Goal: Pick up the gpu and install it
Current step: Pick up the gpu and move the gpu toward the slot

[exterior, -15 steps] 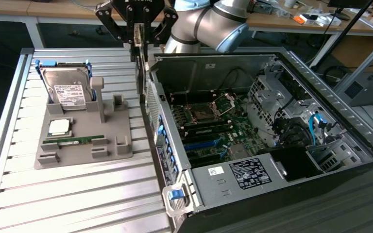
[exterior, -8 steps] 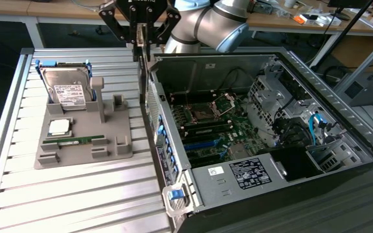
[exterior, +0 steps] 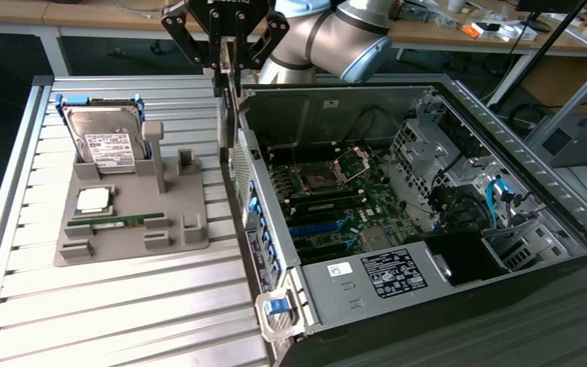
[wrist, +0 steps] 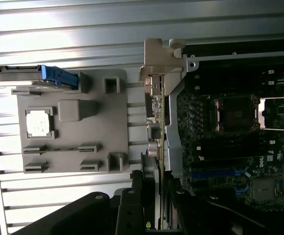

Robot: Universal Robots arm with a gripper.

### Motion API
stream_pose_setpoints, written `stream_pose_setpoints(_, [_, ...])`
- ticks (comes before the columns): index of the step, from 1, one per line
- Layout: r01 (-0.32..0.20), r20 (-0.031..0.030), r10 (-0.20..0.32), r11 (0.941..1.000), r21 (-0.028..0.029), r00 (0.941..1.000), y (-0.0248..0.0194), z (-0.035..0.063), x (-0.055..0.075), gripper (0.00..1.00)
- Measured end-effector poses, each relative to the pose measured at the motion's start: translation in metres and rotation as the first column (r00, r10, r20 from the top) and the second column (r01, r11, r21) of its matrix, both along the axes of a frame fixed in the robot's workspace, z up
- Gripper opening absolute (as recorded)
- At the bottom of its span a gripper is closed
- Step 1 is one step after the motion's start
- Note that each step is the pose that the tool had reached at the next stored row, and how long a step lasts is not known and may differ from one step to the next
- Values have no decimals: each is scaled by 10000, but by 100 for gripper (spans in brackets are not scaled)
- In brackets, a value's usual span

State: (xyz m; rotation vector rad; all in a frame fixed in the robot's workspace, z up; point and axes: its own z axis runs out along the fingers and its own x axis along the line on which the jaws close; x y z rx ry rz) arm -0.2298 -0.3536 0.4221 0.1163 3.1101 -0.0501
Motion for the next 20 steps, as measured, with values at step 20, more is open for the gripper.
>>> stream_pose_setpoints(20, [0, 0, 0, 10000, 0, 10000, 0, 0, 99, 27])
